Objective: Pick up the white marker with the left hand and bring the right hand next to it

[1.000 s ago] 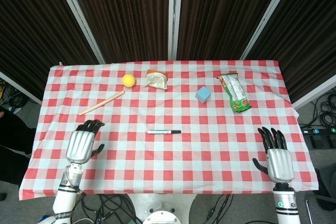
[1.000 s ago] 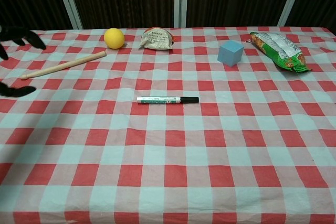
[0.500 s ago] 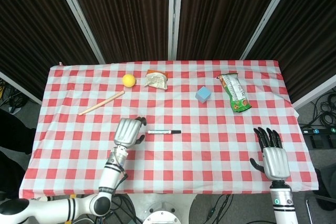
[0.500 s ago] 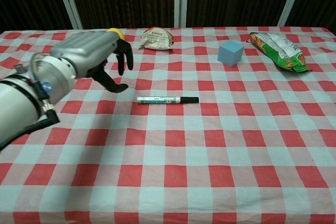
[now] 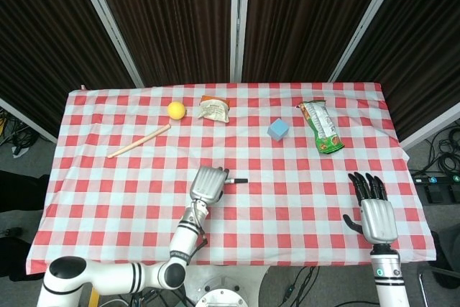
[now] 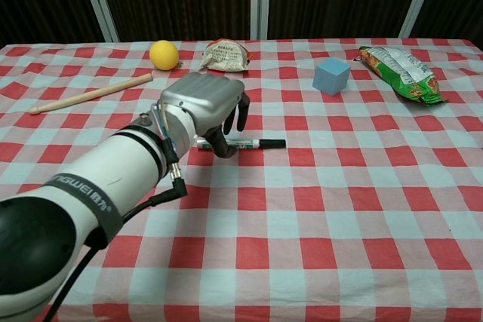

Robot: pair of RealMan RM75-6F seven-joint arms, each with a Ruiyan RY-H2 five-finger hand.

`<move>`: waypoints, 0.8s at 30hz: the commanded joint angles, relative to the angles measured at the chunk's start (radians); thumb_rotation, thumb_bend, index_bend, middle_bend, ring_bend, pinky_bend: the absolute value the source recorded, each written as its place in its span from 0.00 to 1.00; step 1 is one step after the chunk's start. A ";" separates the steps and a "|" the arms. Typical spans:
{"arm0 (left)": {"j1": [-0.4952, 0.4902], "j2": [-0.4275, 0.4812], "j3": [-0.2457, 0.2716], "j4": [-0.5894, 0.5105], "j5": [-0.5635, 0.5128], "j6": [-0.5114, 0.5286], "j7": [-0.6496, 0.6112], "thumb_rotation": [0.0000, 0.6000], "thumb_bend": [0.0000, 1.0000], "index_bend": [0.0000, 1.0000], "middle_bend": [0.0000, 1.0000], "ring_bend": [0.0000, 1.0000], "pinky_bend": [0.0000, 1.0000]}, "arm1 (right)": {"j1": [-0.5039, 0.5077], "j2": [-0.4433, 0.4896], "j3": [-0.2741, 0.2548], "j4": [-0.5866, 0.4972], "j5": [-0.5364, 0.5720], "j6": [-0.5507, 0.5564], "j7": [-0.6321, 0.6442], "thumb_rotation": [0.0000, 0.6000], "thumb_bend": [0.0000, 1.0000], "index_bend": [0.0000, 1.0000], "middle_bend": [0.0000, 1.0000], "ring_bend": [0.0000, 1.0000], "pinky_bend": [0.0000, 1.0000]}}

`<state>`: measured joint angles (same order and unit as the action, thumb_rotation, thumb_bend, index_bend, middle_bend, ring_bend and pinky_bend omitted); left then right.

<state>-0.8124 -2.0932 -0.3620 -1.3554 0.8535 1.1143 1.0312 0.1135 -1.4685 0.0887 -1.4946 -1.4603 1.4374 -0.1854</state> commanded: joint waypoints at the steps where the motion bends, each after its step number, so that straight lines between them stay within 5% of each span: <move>1: -0.027 -0.026 0.009 0.054 0.003 -0.006 -0.014 1.00 0.28 0.46 0.49 0.94 0.95 | 0.001 0.000 0.000 0.004 0.003 -0.001 0.003 1.00 0.06 0.09 0.08 0.00 0.00; 24: -0.087 -0.057 0.006 0.161 -0.097 0.013 0.011 1.00 0.28 0.46 0.48 0.94 0.95 | 0.008 -0.031 -0.024 0.023 -0.037 0.023 -0.026 1.00 0.06 0.09 0.08 0.00 0.00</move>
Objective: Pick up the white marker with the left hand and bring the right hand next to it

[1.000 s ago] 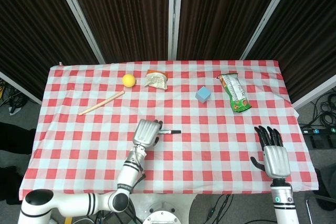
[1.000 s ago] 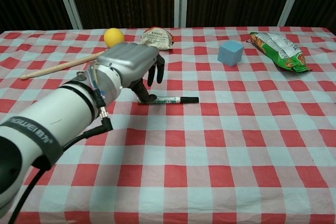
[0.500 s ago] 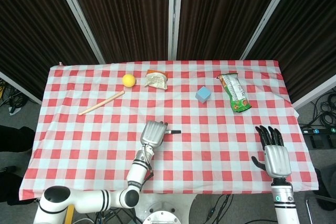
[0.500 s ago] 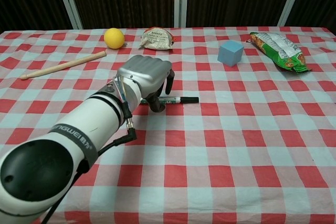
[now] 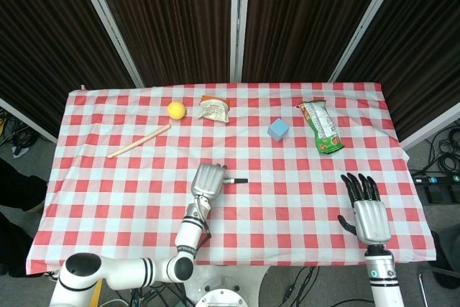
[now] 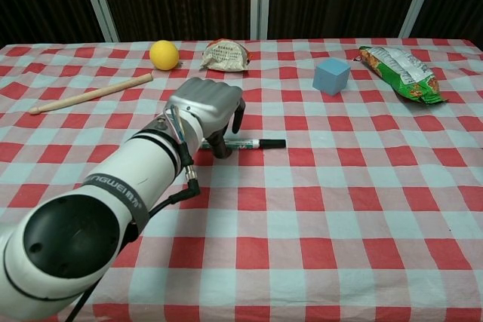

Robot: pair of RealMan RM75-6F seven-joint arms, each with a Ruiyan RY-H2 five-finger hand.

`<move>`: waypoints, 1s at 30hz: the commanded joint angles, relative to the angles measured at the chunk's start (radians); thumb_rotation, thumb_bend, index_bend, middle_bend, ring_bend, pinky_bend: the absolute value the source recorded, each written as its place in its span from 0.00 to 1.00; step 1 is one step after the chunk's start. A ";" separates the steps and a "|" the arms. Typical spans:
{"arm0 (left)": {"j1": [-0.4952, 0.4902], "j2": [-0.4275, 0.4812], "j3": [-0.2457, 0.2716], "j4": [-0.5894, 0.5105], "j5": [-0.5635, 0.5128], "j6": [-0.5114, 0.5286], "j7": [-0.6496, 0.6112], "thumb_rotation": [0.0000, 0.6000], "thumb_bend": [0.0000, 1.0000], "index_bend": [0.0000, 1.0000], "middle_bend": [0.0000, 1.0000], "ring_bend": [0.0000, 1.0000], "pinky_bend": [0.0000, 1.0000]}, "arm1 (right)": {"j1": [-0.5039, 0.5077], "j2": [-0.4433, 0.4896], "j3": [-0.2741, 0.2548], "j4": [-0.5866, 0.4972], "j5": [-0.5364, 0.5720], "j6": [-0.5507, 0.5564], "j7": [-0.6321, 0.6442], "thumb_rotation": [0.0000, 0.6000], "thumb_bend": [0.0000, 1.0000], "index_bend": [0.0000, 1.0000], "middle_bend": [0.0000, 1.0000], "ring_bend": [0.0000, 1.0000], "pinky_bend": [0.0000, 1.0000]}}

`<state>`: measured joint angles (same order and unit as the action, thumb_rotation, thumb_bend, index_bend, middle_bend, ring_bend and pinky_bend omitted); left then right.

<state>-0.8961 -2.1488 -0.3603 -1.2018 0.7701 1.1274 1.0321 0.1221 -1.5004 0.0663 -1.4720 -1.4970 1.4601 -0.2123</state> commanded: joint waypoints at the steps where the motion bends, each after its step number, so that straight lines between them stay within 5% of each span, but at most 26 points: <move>1: -0.004 -0.002 0.004 0.009 -0.019 0.000 0.013 1.00 0.28 0.46 0.48 0.94 0.95 | -0.001 0.001 -0.002 0.001 -0.001 0.001 0.001 1.00 0.06 0.09 0.08 0.00 0.00; 30: -0.030 -0.010 0.026 0.057 -0.060 0.006 0.039 1.00 0.32 0.50 0.52 0.94 0.95 | 0.005 0.011 -0.002 -0.010 0.002 -0.002 -0.003 1.00 0.06 0.09 0.08 0.00 0.00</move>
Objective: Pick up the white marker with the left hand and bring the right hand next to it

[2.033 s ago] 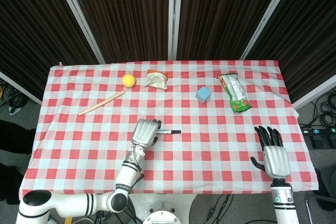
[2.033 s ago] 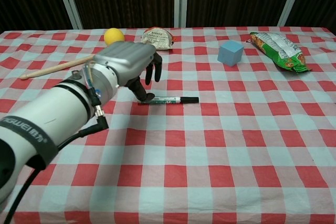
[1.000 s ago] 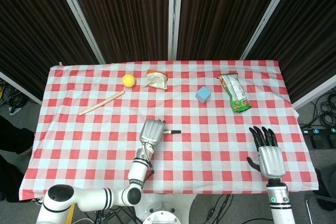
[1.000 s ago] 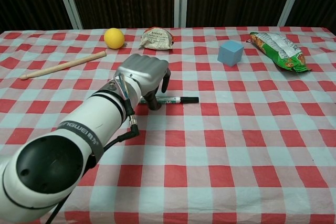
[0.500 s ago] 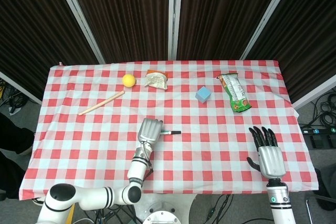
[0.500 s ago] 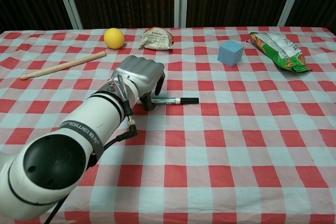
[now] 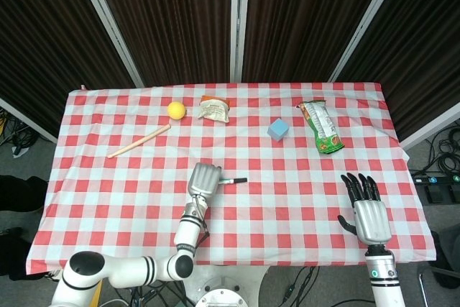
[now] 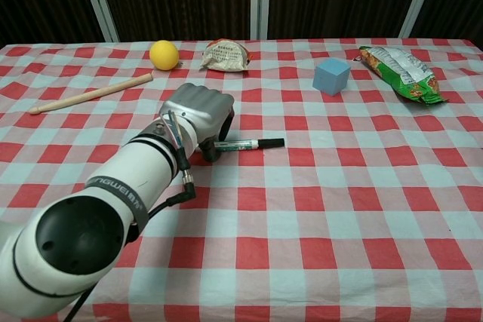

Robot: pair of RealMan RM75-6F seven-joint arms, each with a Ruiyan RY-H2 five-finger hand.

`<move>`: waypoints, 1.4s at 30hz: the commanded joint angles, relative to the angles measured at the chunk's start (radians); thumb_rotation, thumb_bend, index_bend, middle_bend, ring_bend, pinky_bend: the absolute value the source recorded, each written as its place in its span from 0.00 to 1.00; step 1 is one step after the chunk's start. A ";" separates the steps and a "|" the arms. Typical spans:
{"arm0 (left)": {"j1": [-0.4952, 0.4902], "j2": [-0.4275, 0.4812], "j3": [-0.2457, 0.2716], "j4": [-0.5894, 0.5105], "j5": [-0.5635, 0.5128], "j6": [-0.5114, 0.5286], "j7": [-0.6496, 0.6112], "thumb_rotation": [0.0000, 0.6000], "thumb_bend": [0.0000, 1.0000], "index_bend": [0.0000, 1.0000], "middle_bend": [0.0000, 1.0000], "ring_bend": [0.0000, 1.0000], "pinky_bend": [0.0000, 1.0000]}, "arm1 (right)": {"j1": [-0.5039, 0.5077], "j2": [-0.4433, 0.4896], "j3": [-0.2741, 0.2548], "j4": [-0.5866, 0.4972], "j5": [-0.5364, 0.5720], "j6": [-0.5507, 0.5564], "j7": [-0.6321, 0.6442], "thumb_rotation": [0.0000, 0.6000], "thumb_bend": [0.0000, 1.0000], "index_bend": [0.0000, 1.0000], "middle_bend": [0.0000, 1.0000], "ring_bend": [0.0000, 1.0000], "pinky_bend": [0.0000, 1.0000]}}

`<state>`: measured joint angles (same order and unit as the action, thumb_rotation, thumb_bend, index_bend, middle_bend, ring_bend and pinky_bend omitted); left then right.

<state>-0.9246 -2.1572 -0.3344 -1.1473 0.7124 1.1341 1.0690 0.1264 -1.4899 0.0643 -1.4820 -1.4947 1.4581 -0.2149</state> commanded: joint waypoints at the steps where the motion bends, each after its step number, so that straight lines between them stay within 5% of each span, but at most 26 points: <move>1: -0.003 -0.002 0.000 0.004 -0.004 -0.001 0.003 1.00 0.32 0.50 0.52 0.94 0.95 | 0.000 0.000 0.000 -0.001 0.000 -0.001 0.000 1.00 0.06 0.09 0.08 0.00 0.00; 17: -0.004 -0.005 0.008 0.012 0.030 0.007 -0.037 1.00 0.46 0.58 0.60 0.96 0.95 | 0.005 -0.005 0.001 0.008 0.009 -0.012 0.007 1.00 0.06 0.09 0.08 0.00 0.00; 29: 0.012 0.040 0.010 -0.068 0.105 0.013 -0.125 1.00 0.47 0.59 0.61 0.97 0.95 | 0.036 0.000 0.008 -0.013 -0.002 -0.042 -0.013 1.00 0.06 0.09 0.09 0.00 0.00; 42: -0.007 0.080 0.025 -0.165 0.145 -0.004 -0.125 1.00 0.46 0.59 0.61 0.97 0.95 | 0.195 -0.085 0.103 0.014 -0.001 -0.151 -0.143 1.00 0.08 0.33 0.35 0.06 0.07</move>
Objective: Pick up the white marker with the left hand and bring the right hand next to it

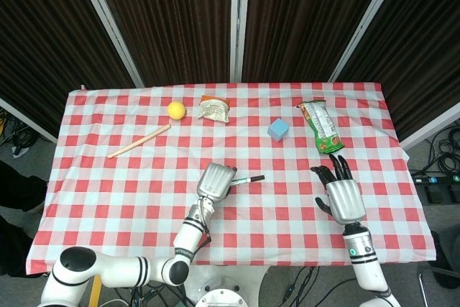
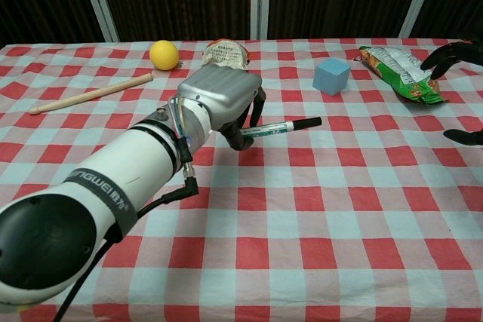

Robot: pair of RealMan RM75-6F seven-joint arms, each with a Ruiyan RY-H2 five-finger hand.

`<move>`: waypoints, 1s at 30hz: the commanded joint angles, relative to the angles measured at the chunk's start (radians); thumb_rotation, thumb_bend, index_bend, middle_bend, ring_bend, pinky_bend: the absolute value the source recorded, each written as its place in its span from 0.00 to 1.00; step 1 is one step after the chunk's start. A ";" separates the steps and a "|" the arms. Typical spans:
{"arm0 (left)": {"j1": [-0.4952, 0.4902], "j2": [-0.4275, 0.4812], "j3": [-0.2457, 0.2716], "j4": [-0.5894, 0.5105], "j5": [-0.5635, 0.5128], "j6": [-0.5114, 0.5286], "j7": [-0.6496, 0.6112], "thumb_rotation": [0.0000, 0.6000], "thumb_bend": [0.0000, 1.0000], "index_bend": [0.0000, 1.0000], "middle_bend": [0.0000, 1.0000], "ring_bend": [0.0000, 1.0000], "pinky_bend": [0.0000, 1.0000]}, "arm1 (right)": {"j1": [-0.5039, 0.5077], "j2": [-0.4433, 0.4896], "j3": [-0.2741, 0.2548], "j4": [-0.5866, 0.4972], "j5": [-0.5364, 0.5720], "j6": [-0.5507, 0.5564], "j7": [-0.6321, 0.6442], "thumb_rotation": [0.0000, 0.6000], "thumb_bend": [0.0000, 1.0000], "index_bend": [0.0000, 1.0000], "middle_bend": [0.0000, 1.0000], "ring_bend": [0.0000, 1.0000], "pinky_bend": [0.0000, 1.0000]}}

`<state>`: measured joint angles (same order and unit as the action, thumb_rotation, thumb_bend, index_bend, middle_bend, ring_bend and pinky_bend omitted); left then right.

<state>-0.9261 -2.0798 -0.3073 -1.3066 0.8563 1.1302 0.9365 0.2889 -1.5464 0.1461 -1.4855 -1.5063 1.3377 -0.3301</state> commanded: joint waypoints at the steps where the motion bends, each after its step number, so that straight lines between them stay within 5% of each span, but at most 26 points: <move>1: -0.011 0.004 -0.004 -0.009 0.000 0.000 0.015 1.00 0.46 0.59 0.61 0.97 0.95 | 0.050 -0.043 0.028 0.026 0.015 -0.045 -0.039 1.00 0.09 0.34 0.36 0.07 0.08; 13: -0.050 0.031 -0.019 -0.046 0.001 0.002 0.050 1.00 0.46 0.59 0.61 0.97 0.95 | 0.192 -0.163 0.067 0.126 0.042 -0.152 -0.084 1.00 0.15 0.43 0.42 0.13 0.14; 30: -0.066 0.040 -0.013 -0.066 -0.017 0.019 0.051 1.00 0.46 0.59 0.61 0.97 0.95 | 0.265 -0.271 0.052 0.238 0.049 -0.156 -0.074 1.00 0.17 0.50 0.47 0.16 0.16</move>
<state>-0.9914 -2.0407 -0.3211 -1.3716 0.8397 1.1488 0.9868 0.5522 -1.8157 0.1997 -1.2494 -1.4570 1.1805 -0.4054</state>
